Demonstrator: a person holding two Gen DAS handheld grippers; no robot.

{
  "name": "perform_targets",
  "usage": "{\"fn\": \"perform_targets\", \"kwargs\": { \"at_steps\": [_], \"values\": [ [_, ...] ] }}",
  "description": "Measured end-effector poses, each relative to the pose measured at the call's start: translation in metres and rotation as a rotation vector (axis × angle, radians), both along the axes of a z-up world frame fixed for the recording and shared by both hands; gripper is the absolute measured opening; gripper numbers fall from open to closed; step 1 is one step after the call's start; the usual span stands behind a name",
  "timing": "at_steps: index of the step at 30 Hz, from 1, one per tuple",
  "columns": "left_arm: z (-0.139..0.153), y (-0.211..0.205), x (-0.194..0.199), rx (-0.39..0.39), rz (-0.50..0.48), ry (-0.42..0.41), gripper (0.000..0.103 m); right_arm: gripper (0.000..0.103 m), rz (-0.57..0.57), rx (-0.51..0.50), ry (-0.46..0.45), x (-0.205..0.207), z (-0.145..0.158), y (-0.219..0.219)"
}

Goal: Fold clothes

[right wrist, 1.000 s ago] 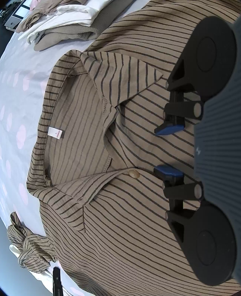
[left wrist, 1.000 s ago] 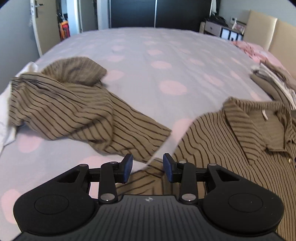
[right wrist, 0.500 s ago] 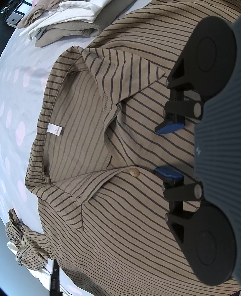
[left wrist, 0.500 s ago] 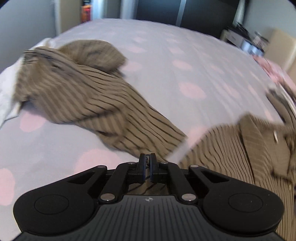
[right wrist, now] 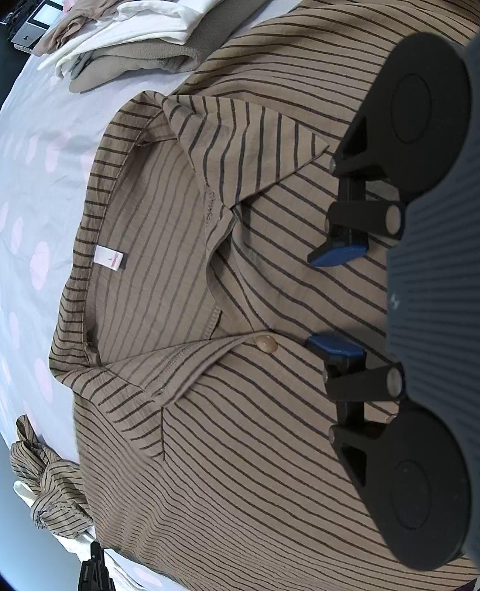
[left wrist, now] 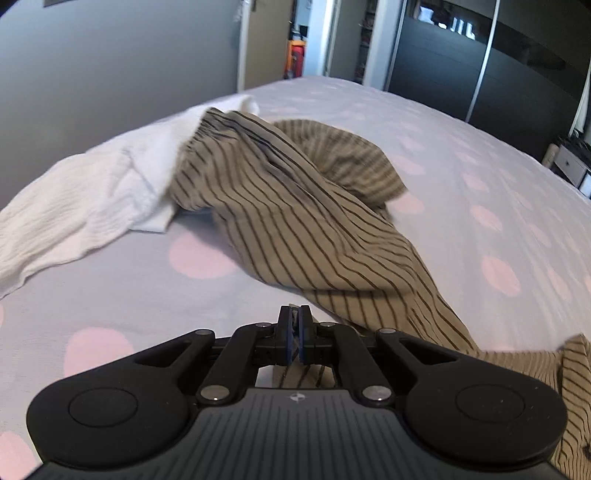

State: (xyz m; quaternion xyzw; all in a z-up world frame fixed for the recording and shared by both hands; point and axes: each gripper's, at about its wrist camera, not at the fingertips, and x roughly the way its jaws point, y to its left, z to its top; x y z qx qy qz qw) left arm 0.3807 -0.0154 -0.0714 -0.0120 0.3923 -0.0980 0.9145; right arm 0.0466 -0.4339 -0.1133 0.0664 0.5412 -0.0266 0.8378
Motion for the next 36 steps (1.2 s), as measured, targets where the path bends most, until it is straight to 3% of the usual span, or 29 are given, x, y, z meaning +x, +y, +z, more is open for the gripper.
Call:
{"fn": "perform_targets", "kwargs": {
  "at_steps": [3,7,9,13,24,29,33,36],
  "values": [
    [0.0,-0.003,0.0,-0.009,-0.032,0.005,0.004,0.045,0.004,-0.004,0.002,0.0,0.0,0.0],
    [0.005,-0.003,-0.005,0.009,-0.05,0.004,0.022,0.045,0.002,-0.007,0.001,0.0,0.002,-0.001],
    [0.008,0.002,-0.01,0.017,-0.053,0.016,0.025,0.045,-0.001,-0.01,-0.006,-0.001,0.004,0.0],
    [0.008,0.019,-0.026,0.004,-0.042,0.085,0.038,0.045,-0.004,-0.017,-0.033,-0.005,0.013,0.001],
    [-0.006,0.048,-0.098,-0.125,-0.024,0.288,0.037,0.045,0.008,-0.027,-0.081,-0.029,0.037,0.014],
    [-0.019,0.055,-0.118,-0.215,0.053,0.342,0.037,0.045,0.008,-0.034,-0.097,-0.043,0.047,0.022],
    [-0.034,0.058,-0.128,-0.315,0.092,0.337,0.031,0.045,0.019,-0.04,-0.113,-0.053,0.057,0.028],
    [-0.037,0.056,-0.133,-0.355,0.082,0.285,0.01,0.045,0.023,-0.047,-0.12,-0.059,0.062,0.032]
  ]
}}
